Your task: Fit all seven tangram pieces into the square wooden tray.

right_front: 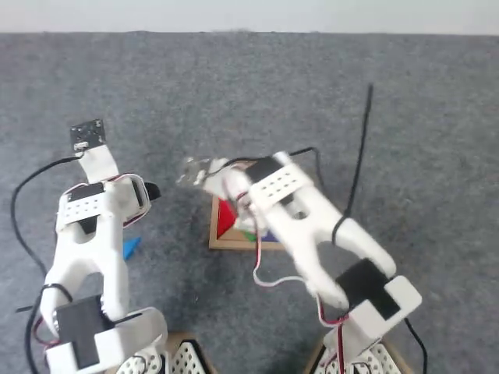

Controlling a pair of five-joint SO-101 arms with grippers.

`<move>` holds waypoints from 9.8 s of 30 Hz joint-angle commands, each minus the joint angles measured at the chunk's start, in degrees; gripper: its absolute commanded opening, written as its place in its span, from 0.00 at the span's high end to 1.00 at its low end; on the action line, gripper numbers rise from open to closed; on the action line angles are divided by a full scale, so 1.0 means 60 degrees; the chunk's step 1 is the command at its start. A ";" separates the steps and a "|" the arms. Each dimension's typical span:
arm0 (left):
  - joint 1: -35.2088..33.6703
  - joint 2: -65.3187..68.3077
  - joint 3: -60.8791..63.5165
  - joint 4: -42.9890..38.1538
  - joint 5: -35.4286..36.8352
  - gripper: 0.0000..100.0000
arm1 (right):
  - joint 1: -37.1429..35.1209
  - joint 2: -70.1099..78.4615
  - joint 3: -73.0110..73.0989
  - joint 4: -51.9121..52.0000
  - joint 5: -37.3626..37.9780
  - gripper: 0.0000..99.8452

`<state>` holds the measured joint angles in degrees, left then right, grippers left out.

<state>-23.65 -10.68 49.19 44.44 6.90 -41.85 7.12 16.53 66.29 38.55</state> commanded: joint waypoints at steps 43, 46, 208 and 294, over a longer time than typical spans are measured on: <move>0.0029 -0.0484 -0.0066 0.0044 -0.0044 0.73 | 0.2015 0.1546 -0.0498 -0.1516 -0.0703 0.98; 0.0029 -0.0484 -0.0066 0.0044 -0.0044 0.73 | 0.1985 0.1692 -0.0630 -0.1253 -0.0703 0.97; -0.1055 0.1758 -0.0212 0.3722 -0.3370 0.91 | 0.3802 -0.5941 0.6667 -0.4315 -0.3385 0.99; -0.2227 0.0982 0.0388 0.4571 -0.6095 0.80 | 0.4154 -0.6029 0.6667 -0.4315 -0.3326 0.99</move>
<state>-35.08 -3.21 49.80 73.19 -29.41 -17.32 -25.76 56.79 41.05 18.95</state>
